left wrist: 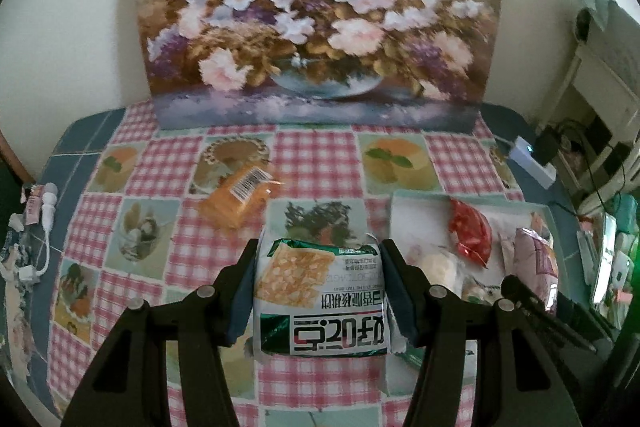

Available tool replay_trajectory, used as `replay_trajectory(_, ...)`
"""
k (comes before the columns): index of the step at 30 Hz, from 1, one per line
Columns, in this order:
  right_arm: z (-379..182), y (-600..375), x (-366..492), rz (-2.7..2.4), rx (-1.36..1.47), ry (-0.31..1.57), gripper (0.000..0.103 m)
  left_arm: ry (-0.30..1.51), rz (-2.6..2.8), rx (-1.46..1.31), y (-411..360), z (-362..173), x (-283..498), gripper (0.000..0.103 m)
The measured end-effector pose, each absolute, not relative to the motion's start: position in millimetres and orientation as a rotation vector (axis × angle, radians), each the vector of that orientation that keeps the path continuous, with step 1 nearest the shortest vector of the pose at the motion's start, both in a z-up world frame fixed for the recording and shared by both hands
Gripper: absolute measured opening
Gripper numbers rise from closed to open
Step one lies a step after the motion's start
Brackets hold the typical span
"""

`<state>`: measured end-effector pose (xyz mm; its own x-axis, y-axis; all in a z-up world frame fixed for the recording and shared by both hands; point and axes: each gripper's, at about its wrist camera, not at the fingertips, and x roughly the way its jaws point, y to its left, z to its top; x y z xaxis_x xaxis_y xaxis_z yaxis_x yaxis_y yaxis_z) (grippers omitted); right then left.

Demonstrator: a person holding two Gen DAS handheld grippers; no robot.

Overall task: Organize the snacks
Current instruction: 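Carry the cracker packet and Swiss roll packet over the white tray with both tools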

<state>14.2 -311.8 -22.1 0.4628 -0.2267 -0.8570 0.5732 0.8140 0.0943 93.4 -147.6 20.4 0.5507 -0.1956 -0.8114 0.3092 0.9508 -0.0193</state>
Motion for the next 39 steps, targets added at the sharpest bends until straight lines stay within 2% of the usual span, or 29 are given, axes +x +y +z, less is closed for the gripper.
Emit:
replay_trajectory(18, -42, -399, -28, -0.689, 0.526, 0.998, 0.045, 1.016, -0.492, 0.259, -234, -10, 54, 0.06)
replay_trajectory(39, -77, -402, -20, -0.695, 0.518, 1.116, 0.046, 1.129, -0.521, 0.335, -263, -54, 49, 0.06)
